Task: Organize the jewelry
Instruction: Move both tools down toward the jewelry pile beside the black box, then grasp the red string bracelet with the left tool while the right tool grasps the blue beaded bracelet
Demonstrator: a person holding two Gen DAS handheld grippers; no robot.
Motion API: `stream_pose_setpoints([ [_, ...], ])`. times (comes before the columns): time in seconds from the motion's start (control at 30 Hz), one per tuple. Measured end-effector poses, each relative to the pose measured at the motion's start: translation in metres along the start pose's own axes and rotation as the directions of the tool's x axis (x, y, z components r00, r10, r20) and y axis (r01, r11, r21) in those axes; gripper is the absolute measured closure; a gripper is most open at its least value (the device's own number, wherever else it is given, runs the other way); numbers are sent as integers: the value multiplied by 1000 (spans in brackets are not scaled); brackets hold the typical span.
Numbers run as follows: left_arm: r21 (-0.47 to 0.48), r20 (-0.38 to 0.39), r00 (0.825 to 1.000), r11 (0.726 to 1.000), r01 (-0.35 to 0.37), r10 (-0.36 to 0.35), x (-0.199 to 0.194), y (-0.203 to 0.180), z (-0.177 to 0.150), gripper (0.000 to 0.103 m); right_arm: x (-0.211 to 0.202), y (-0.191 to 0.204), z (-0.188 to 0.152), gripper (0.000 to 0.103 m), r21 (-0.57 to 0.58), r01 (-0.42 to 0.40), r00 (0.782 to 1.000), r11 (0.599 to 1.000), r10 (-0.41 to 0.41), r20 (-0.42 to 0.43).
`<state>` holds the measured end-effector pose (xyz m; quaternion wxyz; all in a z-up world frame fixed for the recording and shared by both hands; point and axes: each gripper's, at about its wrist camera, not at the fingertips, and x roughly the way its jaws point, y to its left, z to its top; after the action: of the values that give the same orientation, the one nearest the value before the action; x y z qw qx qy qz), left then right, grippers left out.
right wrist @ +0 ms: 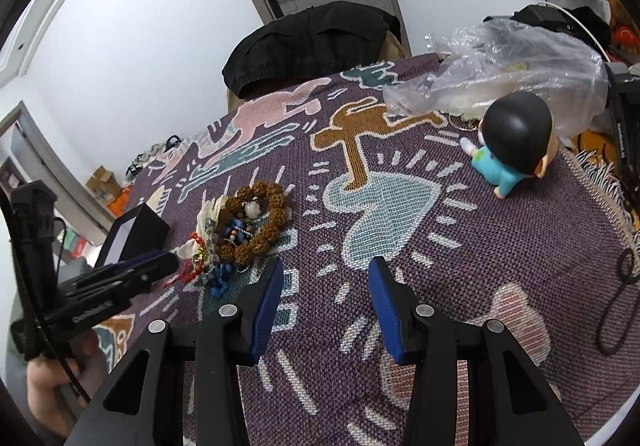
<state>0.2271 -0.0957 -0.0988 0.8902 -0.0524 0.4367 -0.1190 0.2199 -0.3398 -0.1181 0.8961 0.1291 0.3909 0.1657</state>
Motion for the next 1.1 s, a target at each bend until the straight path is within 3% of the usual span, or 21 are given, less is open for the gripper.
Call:
stream_pose_setpoints([
  [0.1,-7,-21,1000,1000,1,-1,11,-1,4,70,5,1,2,58,5,-14,1000,1000,14,-10],
  [0.2,-1,-36,999,1000,-13,13,21,-3,6,71,10,2,3,66,15,-33,999,999,33,-22],
  [0.3,-5,-56,998,1000,-24,24,31,-3,7,85,14,3,4,67,27,-45,998,999,46,-33],
  [0.63,-53,-82,996,998,15,-19,43,10,-2,85,21,7,5,67,40,-58,997,998,60,-48],
  [0.77,-68,-82,996,997,35,-40,36,15,-4,95,25,13,6,67,33,-63,996,997,64,-55],
  [0.93,-80,-46,995,993,82,-85,14,20,1,95,35,23,8,67,29,-82,993,996,84,-78],
  [1.1,-66,-17,996,994,85,-86,-4,21,5,95,49,35,7,67,26,-113,987,993,115,-115],
])
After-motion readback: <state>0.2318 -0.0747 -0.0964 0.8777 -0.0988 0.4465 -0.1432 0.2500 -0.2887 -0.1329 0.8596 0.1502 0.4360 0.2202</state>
